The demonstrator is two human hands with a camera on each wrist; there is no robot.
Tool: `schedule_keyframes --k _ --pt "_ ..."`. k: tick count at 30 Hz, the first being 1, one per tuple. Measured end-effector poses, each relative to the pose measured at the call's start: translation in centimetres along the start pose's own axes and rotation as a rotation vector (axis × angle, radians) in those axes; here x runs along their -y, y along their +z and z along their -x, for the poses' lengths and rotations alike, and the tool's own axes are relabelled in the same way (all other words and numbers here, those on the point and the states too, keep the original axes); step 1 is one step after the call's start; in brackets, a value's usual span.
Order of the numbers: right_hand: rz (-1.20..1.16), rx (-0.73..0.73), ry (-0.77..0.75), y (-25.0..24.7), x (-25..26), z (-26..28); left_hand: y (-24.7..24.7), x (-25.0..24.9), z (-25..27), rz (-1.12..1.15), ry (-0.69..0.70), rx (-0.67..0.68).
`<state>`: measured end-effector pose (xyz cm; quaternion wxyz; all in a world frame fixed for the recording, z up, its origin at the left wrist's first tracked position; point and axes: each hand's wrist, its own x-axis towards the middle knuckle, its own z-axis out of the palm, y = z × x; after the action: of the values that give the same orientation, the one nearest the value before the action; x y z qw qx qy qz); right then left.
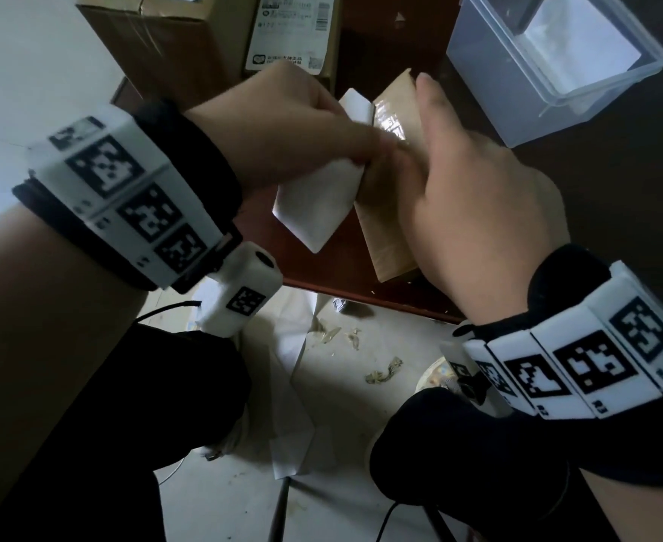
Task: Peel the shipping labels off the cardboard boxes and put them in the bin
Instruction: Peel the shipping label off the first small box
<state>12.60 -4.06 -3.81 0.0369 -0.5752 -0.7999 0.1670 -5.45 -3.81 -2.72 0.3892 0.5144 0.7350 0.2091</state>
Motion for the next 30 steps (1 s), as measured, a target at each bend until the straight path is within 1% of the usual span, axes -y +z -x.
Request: schedule_keyframes --k 3,7,9,14,17,19,23,30 --pt "-0.023 -0.011 0.007 0.0 -0.2 0.0 0.5 0.6 0.1 -0.117 0.117 -0.033" --pt "-0.079 -0.002 0.025 -0.1 -0.7 -0.3 0.9 0.7 0.2 -0.141 0.259 -0.098" --pt "-0.087 0.009 0.030 -0.2 -0.9 -0.4 1.0 1.0 0.0 -0.146 0.291 -0.136" --pt "-0.126 0.018 0.047 -0.3 -1.0 -0.5 1.1 1.1 0.1 -0.138 0.312 -0.178" --pt "-0.124 0.025 0.048 -0.2 -1.0 -0.4 0.8 1.0 0.2 -0.168 0.345 -0.237" --pt "-0.120 0.032 0.043 -0.1 -1.0 -0.3 0.7 1.0 0.1 -0.197 0.310 -0.257" --pt "-0.131 0.019 0.041 0.0 -1.0 -0.3 0.7 1.1 -0.1 -0.221 0.243 -0.223" --pt "-0.169 0.020 0.053 0.0 -1.0 -0.3 0.5 1.2 0.2 -0.182 0.352 -0.269"
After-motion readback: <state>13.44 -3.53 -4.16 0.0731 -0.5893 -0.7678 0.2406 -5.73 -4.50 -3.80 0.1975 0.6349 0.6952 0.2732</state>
